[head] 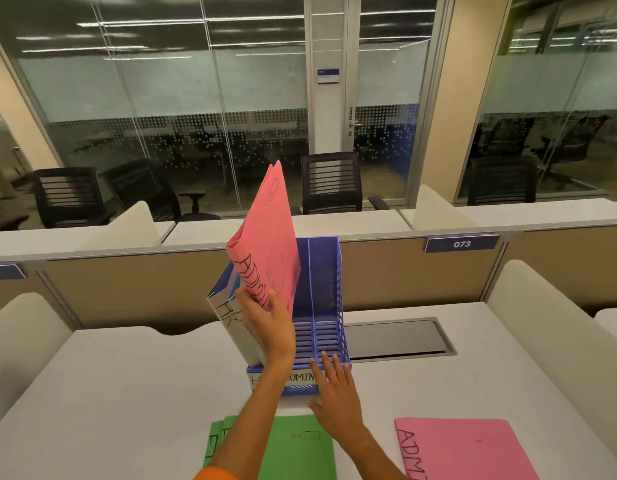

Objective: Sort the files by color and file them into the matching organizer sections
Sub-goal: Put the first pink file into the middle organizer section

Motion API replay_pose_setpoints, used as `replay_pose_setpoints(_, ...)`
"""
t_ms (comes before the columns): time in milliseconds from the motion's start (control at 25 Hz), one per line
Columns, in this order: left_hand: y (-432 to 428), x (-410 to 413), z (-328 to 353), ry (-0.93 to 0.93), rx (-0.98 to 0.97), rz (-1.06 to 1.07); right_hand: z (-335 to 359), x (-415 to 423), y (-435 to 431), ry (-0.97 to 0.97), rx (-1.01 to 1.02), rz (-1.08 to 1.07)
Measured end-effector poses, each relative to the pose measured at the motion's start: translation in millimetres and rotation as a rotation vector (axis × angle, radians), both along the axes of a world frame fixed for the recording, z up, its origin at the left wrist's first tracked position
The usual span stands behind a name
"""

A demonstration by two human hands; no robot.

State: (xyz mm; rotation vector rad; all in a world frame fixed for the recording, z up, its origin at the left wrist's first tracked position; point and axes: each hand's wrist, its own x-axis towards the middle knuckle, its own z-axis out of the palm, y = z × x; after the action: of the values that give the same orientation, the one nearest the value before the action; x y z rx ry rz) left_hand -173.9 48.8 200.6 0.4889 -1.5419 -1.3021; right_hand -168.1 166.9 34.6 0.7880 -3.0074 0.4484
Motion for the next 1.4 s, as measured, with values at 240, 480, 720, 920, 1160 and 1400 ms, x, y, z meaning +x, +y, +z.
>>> replay_pose_setpoints(240, -10, -26, -45, -0.065, 0.002, -0.013, -5, 2, -1, -0.015, 0.016, -0.034)
replay_pose_setpoints(480, -11, -32, -88, -0.184, 0.019, -0.022, -3, 4, -2, -0.013, 0.021, -0.054)
replay_pose_setpoints(720, -1, -31, -117, -0.298, -0.022, -0.002, -4, 2, -1, -0.004, 0.061, -0.046)
replay_pose_setpoints(920, 3, -25, -127, -0.363, 0.005, -0.041, -6, 2, -2, -0.020, 0.042, -0.025)
replay_pose_setpoints(1160, 8, -3, -125, -0.381, 0.061, -0.102, -5, 3, 1, -0.048, 0.051, -0.043)
replay_pose_setpoints(1400, 13, 46, -128, -0.602, -0.149, -0.042, 9, 17, 6, 0.077, 0.018, -0.051)
